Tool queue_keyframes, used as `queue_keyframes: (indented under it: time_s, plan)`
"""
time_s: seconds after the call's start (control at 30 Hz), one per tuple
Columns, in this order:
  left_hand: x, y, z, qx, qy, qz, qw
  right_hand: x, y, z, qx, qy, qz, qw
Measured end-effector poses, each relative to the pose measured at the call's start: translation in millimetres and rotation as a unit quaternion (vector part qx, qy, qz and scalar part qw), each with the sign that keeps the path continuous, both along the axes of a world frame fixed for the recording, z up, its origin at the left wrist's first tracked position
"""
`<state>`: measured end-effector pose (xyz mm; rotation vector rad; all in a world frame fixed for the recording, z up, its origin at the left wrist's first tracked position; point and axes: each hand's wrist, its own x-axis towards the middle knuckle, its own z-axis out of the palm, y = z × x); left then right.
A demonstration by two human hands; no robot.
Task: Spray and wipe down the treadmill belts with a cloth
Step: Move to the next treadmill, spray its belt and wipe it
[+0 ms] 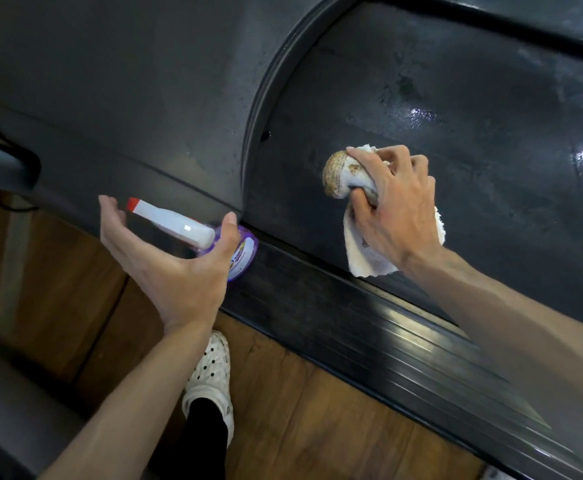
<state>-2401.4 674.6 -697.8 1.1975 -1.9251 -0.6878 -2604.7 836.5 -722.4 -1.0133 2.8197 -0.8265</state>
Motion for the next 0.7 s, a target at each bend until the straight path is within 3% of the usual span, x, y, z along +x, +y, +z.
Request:
queue_keyframes:
  time_s: [0.2,0.33,0.47,0.6,0.7]
  plan:
    - [-18,20,53,-0.145,-0.042,-0.182,0.972,-4,20,12,0.001,0.01,-0.025,1.0]
    - [-57,57,46,-0.128,-0.033,-0.309,0.942,-11,57,14,0.007,0.021,-0.064,0.998]
    - [-88,95,-2,-0.059,-0.067,-0.376,0.922,-25,98,-2,0.067,0.01,-0.139,0.988]
    - [-106,112,-78,-0.03,-0.153,-0.431,0.889,-33,141,-58,0.246,-0.132,-0.125,0.952]
    - [-113,112,-121,-0.031,-0.205,-0.467,0.86,-40,161,-95,0.22,-0.082,-0.068,0.97]
